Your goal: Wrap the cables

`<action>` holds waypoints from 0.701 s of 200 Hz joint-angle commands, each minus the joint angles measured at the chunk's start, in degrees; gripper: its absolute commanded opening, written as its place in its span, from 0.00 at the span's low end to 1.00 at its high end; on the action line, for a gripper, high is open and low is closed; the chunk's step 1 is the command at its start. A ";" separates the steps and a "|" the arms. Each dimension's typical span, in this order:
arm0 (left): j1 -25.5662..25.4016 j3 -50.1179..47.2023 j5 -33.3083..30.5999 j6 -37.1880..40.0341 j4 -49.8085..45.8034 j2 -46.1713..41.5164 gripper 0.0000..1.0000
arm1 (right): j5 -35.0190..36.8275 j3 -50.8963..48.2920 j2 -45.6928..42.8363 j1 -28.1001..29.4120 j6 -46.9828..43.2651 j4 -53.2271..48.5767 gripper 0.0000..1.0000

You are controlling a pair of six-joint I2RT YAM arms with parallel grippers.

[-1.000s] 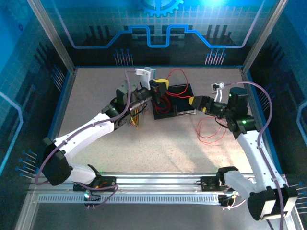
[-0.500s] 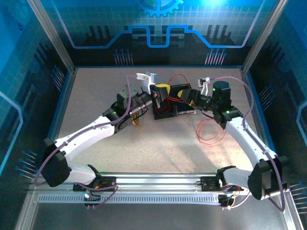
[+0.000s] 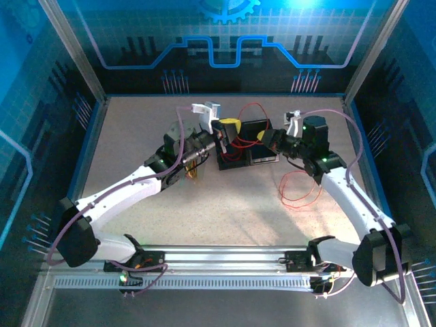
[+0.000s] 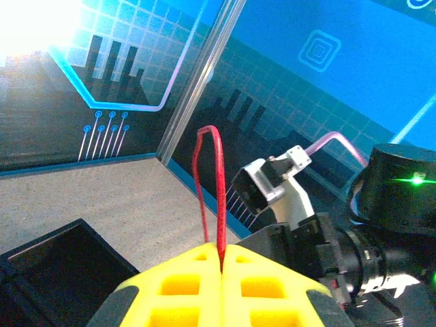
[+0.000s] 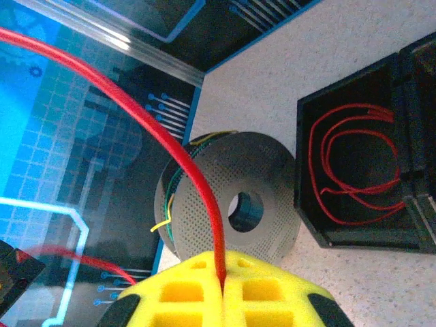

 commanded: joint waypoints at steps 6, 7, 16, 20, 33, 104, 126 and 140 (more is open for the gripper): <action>0.04 0.13 -1.31 3.29 -1.65 -1.41 0.00 | 0.48 1.63 -4.42 -3.16 -9.49 -7.90 0.00; 0.07 0.19 -1.38 3.34 -1.70 -1.38 0.00 | 0.34 1.64 -4.52 -3.33 -9.65 -8.03 0.00; 0.58 0.46 -1.60 3.96 -2.69 -1.07 0.00 | -0.96 1.49 -5.41 -4.90 -10.93 -8.91 0.00; 0.86 0.58 -1.57 4.00 -3.00 -0.89 0.00 | -1.77 1.32 -5.83 -5.74 -11.10 -8.99 0.00; 1.76 0.57 -0.29 4.06 -3.63 -0.35 0.00 | -4.68 0.71 -7.01 -8.32 -11.29 -8.36 0.00; 2.37 1.95 8.66 6.17 -8.63 4.44 0.00 | -12.36 7.54 -6.34 -11.94 -14.45 -11.44 0.00; 2.55 1.36 3.23 8.75 -8.43 4.31 0.00 | -16.96 10.79 -4.97 -11.94 -17.71 -17.68 0.00; 3.28 1.56 1.34 9.34 -7.70 4.36 0.00 | -20.47 12.35 -3.38 -11.94 -19.91 -22.88 0.00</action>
